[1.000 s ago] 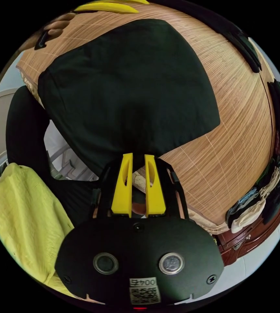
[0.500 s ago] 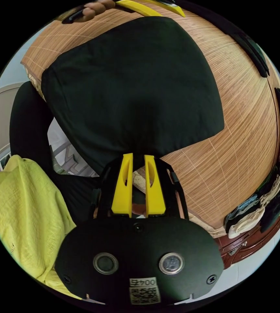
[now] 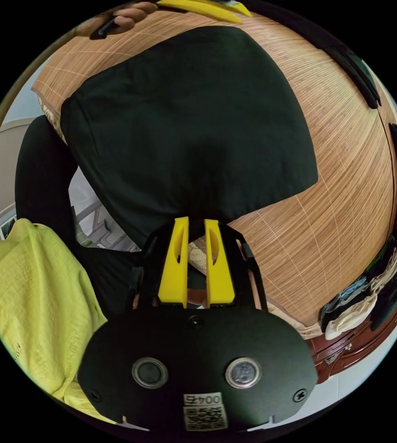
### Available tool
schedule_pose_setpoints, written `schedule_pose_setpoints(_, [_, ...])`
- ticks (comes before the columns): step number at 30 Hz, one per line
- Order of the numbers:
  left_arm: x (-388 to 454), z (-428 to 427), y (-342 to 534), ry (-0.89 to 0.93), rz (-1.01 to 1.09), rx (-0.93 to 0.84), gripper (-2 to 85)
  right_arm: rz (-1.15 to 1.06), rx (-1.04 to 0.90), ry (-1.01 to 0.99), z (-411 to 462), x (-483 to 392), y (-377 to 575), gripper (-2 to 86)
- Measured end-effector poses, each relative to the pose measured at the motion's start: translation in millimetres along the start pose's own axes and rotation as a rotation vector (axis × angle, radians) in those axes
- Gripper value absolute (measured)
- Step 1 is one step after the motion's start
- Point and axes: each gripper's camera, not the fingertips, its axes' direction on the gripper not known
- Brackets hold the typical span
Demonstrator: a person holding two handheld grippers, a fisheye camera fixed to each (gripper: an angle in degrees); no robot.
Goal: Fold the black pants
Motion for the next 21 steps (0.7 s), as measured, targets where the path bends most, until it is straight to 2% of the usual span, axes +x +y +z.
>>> schedule_pose_setpoints(4, [69.6,12.9,50.2,-0.054,0.352,0.061,1.0,-0.008,-0.008,-0.009,3.9,2.8,5.3,6.2])
schedule_pose_setpoints(8, [77.0,68.7,82.5,-0.490,0.438,0.075,0.5,-0.005,-0.007,-0.011,9.8,3.5,14.2,6.2])
schedule_pose_setpoints(11, [74.1,87.7,99.3,-0.591,0.492,0.113,0.4,0.011,0.011,-0.015,15.2,4.3,23.3,6.2])
schedule_pose_setpoints(15, [71.2,89.7,105.6,-0.553,0.456,0.101,0.3,0.017,0.024,-0.023,23.1,5.1,34.6,6.2])
schedule_pose_setpoints(17, [68.1,68.6,109.1,-0.420,0.345,0.105,0.1,0.017,0.023,-0.026,29.2,4.6,41.6,6.1])
schedule_pose_setpoints(19, [80.3,45.7,126.7,-0.429,0.329,0.156,0.1,0.017,0.022,-0.021,34.1,2.9,47.1,6.0])
schedule_pose_setpoints(21, [95.3,29.2,151.0,-0.464,0.338,0.126,0.1,0.017,0.023,-0.012,39.4,0.5,53.1,6.0])
